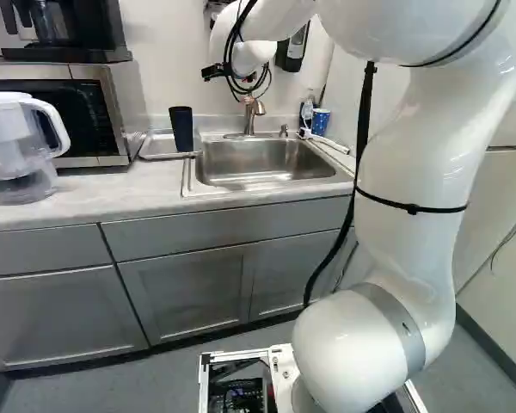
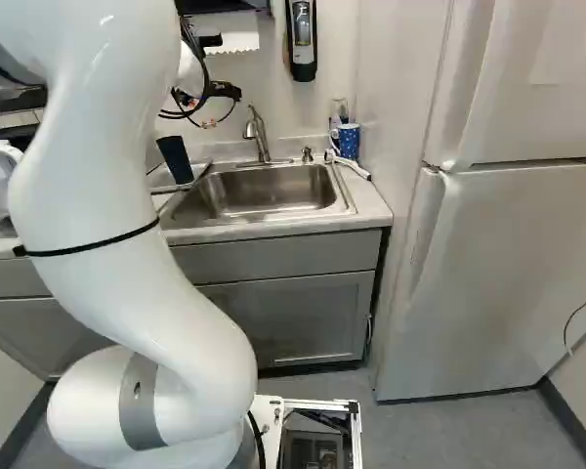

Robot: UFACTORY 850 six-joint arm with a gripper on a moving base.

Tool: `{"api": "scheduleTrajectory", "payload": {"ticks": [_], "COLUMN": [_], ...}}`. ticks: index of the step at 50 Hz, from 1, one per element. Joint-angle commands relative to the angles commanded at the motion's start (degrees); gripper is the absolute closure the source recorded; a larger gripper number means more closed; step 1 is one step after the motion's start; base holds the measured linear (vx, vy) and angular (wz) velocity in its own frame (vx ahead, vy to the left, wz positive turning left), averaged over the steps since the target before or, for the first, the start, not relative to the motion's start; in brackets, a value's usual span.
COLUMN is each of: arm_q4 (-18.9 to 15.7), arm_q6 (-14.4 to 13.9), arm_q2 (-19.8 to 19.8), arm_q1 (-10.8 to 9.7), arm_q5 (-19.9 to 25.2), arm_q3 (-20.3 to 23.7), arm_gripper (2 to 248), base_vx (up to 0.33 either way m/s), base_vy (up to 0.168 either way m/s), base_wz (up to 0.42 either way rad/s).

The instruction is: Rinse the cup and place it in the tray

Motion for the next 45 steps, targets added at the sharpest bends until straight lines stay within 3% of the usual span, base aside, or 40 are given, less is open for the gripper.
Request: {"api": "scheduleTrajectory", "payload": {"ticks": [45], "arm_q4": [0.0], "arm_q6": [0.0], "arm_q2": [8.9], "arm_q1": [2.1], "arm_q5": [-12.9], "arm_q3": [9.5], "arm_gripper": [3], "base_vx": [0.000], "base_vy": [0.000], "base_wz": [0.000]}}
